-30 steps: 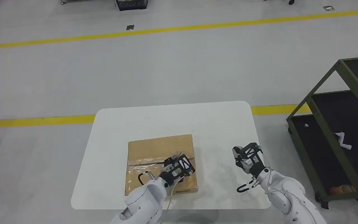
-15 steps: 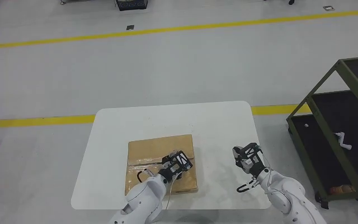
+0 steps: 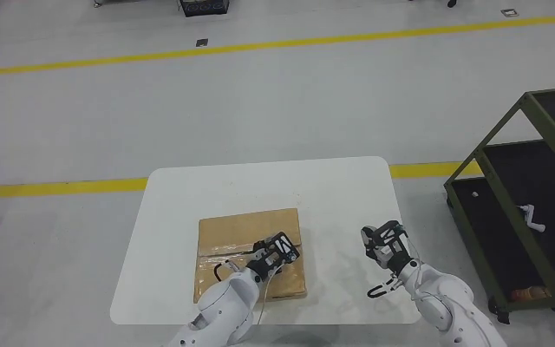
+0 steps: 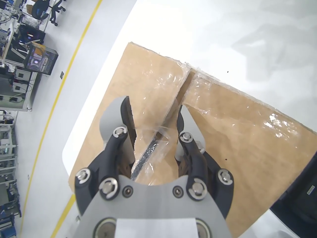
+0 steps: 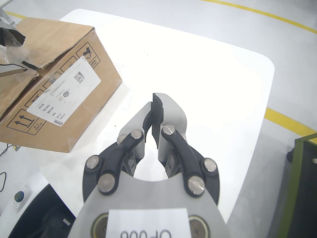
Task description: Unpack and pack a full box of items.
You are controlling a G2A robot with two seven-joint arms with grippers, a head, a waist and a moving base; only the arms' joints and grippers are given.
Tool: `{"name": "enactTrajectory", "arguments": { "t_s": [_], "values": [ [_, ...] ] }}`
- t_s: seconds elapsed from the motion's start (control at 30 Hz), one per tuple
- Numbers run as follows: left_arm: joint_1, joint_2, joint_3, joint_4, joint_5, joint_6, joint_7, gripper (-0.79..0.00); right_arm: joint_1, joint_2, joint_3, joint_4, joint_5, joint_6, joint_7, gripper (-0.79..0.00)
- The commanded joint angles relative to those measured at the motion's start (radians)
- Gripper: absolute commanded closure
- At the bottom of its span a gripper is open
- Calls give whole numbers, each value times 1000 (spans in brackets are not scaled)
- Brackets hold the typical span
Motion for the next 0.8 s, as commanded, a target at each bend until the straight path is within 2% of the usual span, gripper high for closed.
{"name": "enactTrajectory", "arguments": {
  "t_s": [0.0,0.03,0.07,0.13,0.53,0.6,0.67,0.7,0.77],
  "values": [
    [3,0,-2,-3,0,1,0,-385,1,0,-1,1,1,0,1,0],
    [4,0,-3,-4,1,0,0,-391,2,0,-1,2,1,0,2,0],
    [6,0,-4,-4,2,1,0,-437,2,0,-2,2,1,0,2,0],
    [9,-1,-5,-7,2,-1,-1,-409,3,-1,-2,4,1,0,1,0],
    [20,-2,-11,-16,-4,-22,22,-372,11,-2,-10,8,-2,3,4,0],
    [21,-2,-15,-18,-11,-18,27,-256,11,-2,-11,9,-2,3,3,0],
    [24,-3,-19,-18,-24,-16,32,-46,12,-2,-11,9,-3,4,2,0],
    [25,-3,-21,-19,-29,-17,33,0,12,-2,-11,10,-3,4,2,0],
    [26,-3,-24,-21,-34,-20,38,0,13,-3,-12,10,-3,4,2,0]
  ]
}}
